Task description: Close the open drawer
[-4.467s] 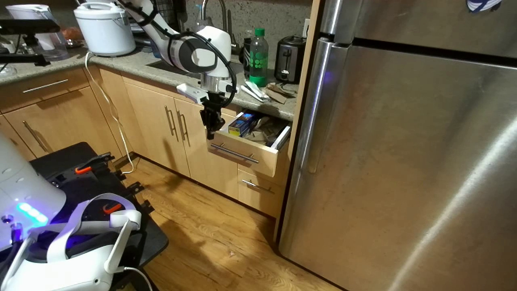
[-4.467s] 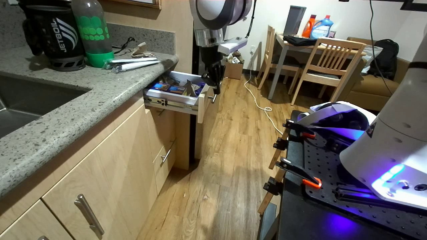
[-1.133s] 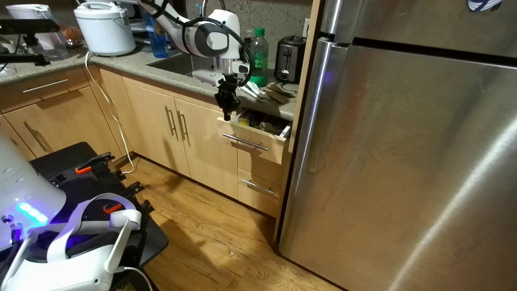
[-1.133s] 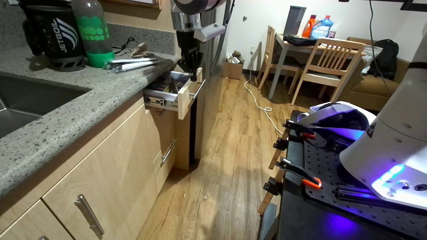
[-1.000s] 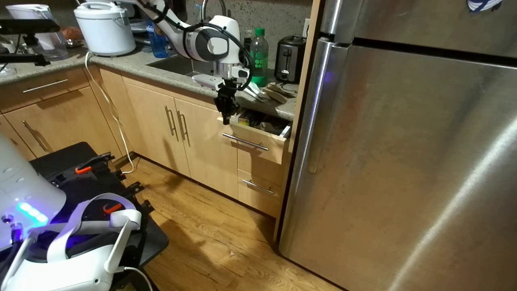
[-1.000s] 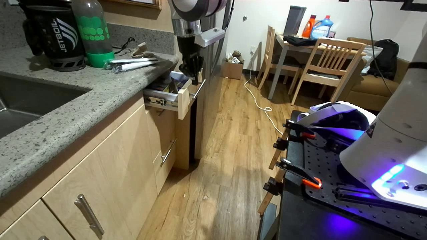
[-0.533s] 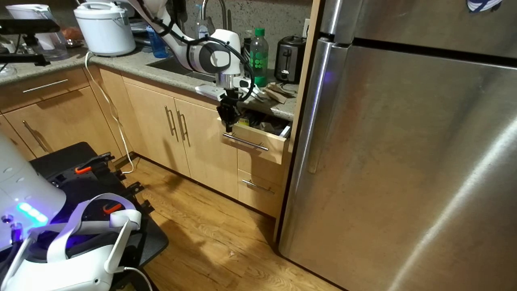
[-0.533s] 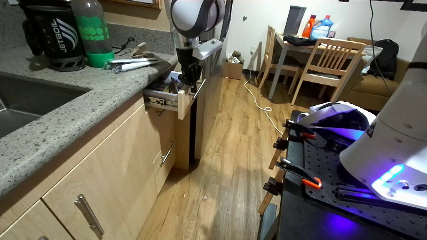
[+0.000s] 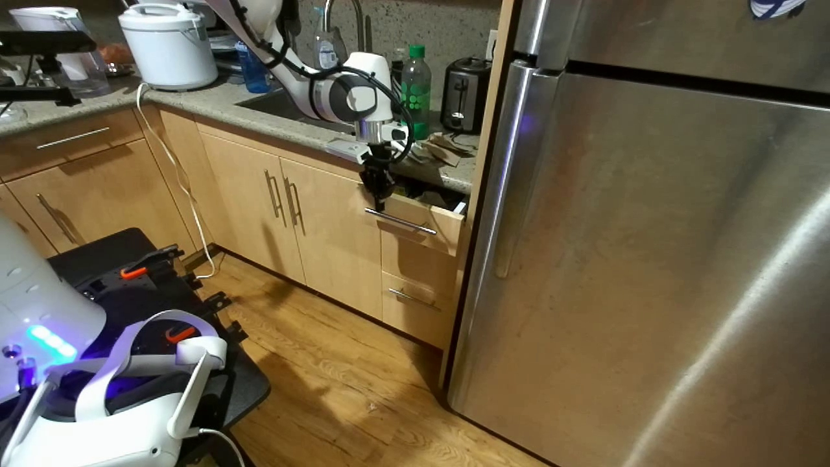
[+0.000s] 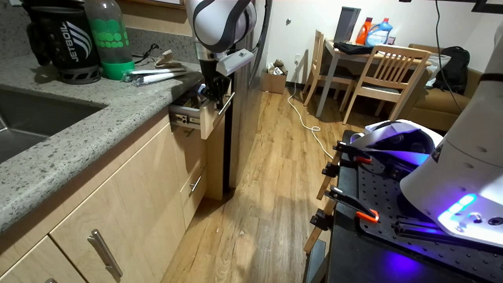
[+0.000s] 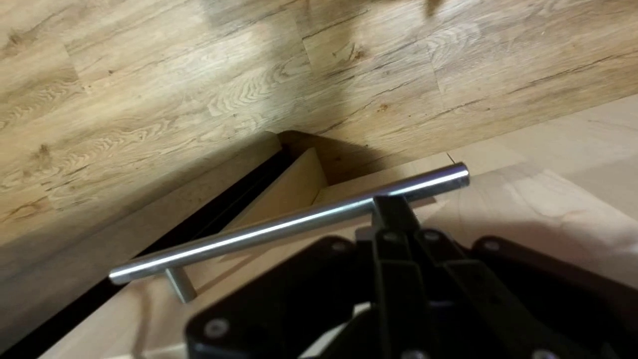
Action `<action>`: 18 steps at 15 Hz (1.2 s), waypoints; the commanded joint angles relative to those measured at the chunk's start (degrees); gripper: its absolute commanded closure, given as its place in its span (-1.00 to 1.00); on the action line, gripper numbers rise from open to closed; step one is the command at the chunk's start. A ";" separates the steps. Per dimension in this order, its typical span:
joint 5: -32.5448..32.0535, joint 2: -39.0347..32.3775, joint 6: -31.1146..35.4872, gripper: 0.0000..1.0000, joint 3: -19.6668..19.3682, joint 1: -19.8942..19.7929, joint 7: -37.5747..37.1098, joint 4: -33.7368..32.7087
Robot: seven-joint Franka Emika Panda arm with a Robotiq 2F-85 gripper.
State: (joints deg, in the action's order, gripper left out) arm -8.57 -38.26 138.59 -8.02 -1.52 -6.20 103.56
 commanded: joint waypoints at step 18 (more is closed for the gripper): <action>-1.54 -6.64 2.45 0.99 -3.45 3.61 -5.99 -10.58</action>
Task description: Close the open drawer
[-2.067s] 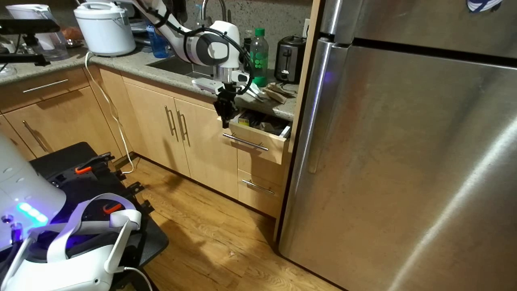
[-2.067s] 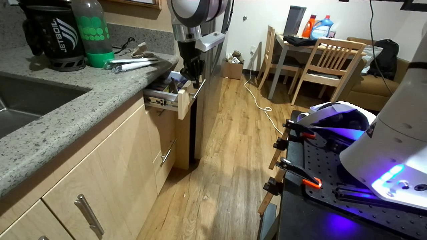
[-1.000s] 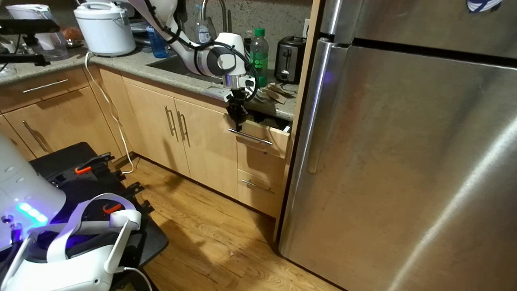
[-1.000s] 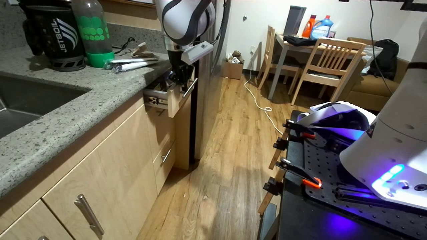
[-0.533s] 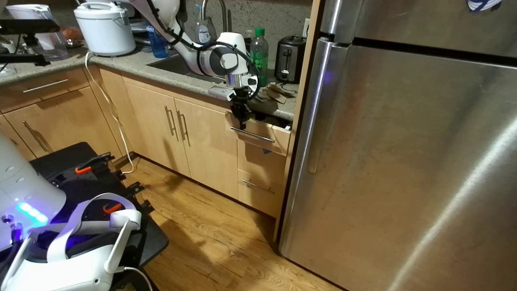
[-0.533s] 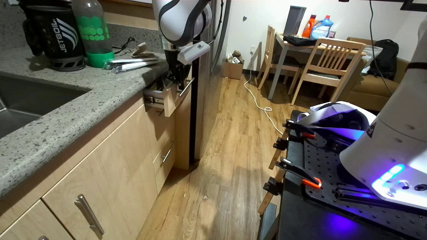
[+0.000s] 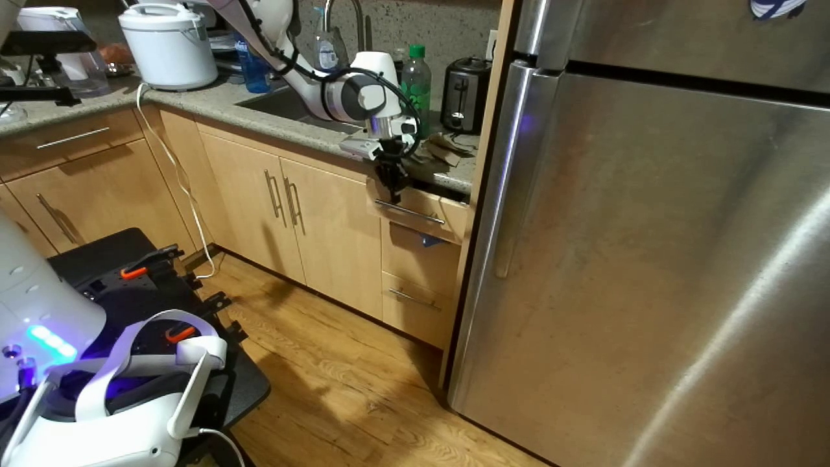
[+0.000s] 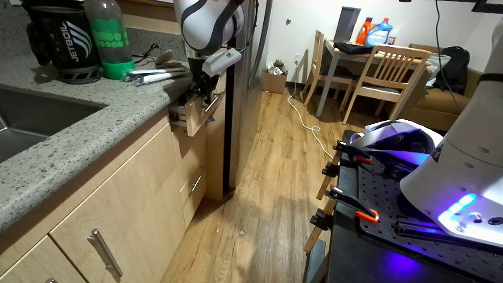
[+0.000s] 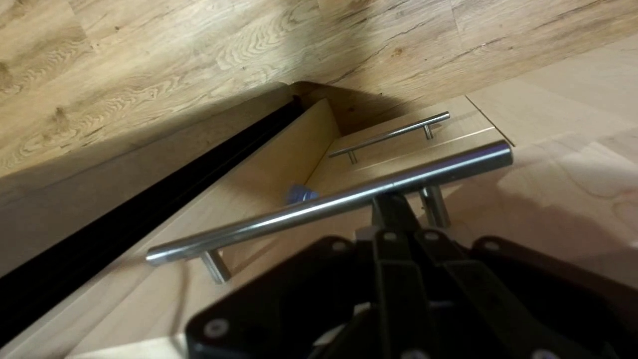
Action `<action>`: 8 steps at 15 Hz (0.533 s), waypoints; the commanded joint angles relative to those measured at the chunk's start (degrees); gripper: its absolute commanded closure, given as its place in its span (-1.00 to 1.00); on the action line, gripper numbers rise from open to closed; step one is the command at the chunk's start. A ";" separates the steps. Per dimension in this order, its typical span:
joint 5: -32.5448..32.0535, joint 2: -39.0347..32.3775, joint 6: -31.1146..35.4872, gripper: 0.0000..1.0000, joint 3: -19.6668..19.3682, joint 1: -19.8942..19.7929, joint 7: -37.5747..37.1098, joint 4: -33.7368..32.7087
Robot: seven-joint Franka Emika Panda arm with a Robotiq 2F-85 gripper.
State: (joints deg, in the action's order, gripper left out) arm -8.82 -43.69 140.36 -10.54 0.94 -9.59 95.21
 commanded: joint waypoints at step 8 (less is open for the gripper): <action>-1.28 -2.17 0.66 0.99 -0.88 1.56 -2.43 -4.64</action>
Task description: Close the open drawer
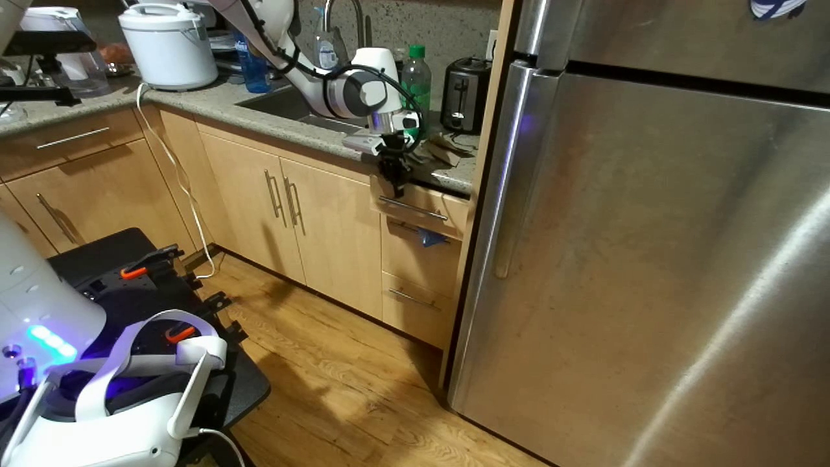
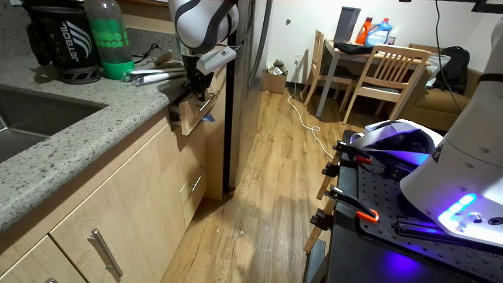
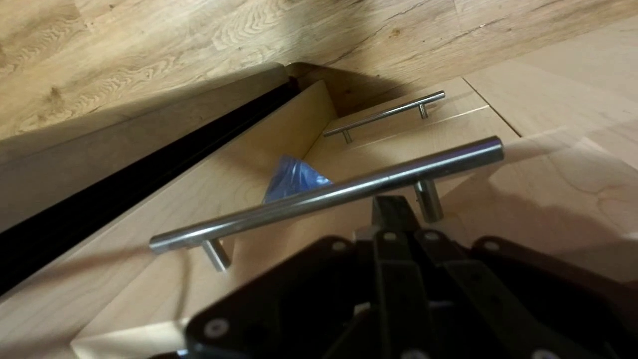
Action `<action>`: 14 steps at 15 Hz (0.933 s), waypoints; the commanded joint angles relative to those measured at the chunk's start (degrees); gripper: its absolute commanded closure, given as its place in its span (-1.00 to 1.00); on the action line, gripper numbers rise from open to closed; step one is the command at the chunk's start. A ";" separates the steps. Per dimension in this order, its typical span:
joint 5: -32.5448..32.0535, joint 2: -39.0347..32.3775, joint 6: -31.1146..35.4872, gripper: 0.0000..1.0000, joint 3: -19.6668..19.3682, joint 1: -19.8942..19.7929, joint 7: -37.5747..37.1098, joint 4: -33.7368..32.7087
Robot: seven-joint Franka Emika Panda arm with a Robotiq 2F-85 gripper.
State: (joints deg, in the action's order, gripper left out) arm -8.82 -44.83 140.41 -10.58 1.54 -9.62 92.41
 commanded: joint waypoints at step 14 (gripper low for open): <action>-1.08 -1.87 0.73 0.99 -0.75 1.11 -2.28 -2.98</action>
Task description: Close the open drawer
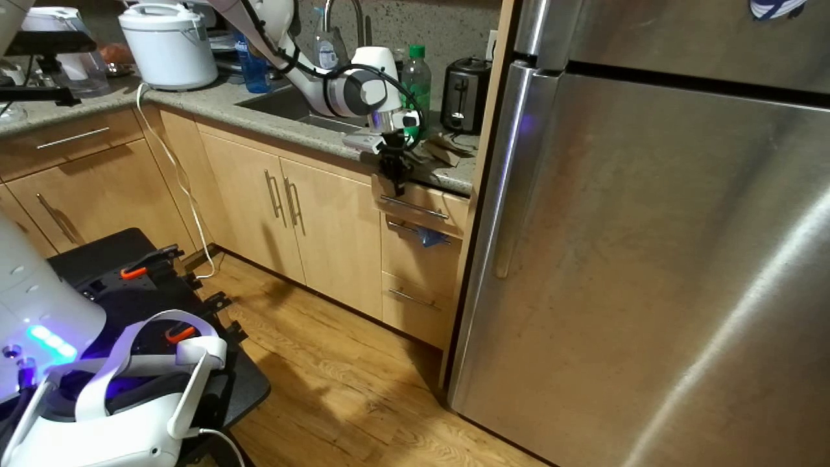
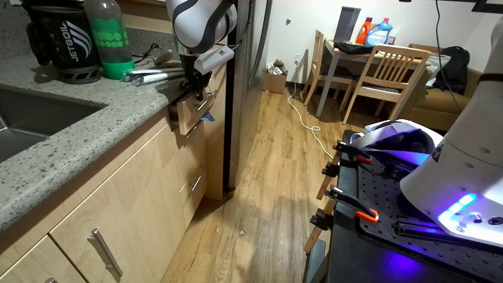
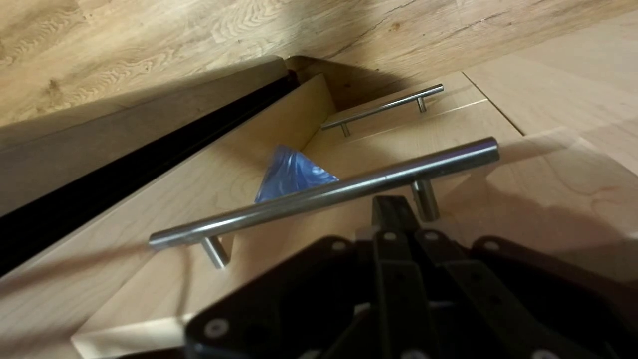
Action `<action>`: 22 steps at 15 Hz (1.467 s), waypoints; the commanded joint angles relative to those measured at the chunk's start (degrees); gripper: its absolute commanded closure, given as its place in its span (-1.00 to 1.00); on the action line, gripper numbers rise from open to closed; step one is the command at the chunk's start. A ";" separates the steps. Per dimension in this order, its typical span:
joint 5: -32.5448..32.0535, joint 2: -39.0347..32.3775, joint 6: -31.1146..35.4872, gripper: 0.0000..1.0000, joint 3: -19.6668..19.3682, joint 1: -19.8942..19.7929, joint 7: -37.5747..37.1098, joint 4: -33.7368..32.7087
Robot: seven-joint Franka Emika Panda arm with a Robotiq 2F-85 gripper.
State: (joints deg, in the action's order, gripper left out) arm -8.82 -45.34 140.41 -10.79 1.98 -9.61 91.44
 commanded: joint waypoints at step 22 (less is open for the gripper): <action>-5.25 24.30 8.20 0.16 -1.52 -0.46 0.70 30.04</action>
State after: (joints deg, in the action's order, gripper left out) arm -11.51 -28.18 146.47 -11.86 1.63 -9.27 113.07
